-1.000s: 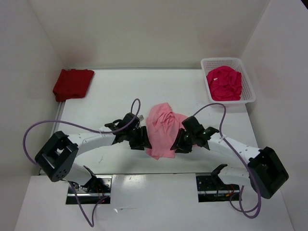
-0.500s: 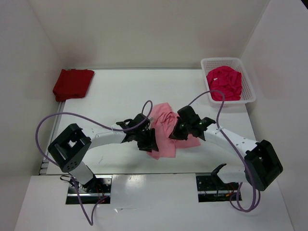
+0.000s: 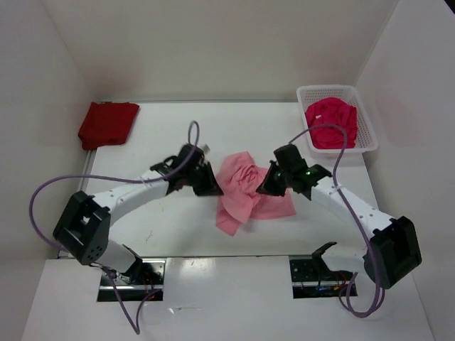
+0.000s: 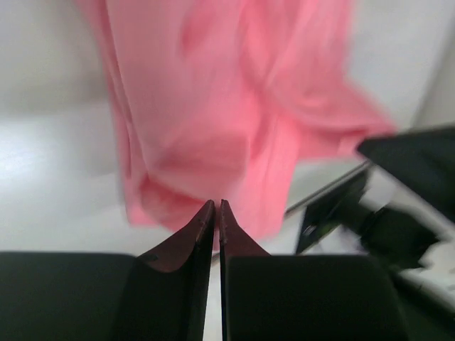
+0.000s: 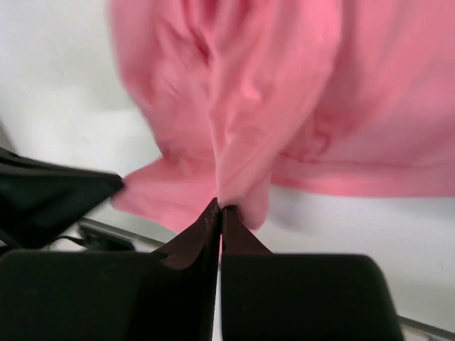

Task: Fold and stack the t-shirts
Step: Flatten out the tshirt

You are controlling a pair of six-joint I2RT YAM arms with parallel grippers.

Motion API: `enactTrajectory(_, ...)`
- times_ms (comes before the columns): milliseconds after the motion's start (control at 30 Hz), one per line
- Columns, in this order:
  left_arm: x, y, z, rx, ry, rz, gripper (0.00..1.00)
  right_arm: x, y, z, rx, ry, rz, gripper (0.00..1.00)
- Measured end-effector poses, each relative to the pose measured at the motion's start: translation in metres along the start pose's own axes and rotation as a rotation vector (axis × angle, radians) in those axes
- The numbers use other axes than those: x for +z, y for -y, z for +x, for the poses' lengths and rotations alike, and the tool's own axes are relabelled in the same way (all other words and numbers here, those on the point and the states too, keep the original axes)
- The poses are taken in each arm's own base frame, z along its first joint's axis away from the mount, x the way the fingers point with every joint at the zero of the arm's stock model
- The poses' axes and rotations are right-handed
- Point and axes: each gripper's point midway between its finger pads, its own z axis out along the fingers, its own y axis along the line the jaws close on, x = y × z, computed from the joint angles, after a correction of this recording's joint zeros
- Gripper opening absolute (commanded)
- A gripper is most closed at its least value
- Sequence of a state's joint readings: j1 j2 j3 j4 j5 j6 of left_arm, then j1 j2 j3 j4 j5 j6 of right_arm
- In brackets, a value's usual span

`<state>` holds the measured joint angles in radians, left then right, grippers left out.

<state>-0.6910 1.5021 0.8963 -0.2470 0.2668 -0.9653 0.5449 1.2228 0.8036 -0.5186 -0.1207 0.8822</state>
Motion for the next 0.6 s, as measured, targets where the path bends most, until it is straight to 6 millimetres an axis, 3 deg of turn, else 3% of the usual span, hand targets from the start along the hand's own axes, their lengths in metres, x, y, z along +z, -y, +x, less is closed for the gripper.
enactTrajectory(100,-0.048,0.015,-0.086,-0.049,0.188,0.073,0.10,-0.028,-0.028,-0.047,-0.005,0.079,-0.054,0.00)
enactTrajectory(200,-0.119,0.019,-0.177,-0.086,0.414,0.154,0.09,-0.078,-0.089,-0.112,-0.055,0.224,-0.192,0.00)
enactTrajectory(300,-0.204,0.008,-0.244,-0.122,0.624,0.210,0.09,-0.144,-0.160,-0.167,-0.137,0.373,-0.355,0.00)
enactTrajectory(400,-0.283,0.005,-0.279,-0.123,0.790,0.257,0.09,-0.216,-0.222,-0.196,-0.216,0.485,-0.532,0.00)
enactTrajectory(467,-0.319,0.014,-0.289,-0.100,0.864,0.293,0.09,-0.258,-0.253,-0.203,-0.258,0.532,-0.644,0.00)
enactTrajectory(533,-0.337,0.029,-0.284,-0.067,0.886,0.338,0.09,-0.296,-0.282,-0.205,-0.297,0.559,-0.766,0.00)
enactTrajectory(600,-0.339,0.040,-0.274,-0.041,0.874,0.365,0.10,-0.334,-0.309,-0.201,-0.332,0.566,-0.897,0.00)
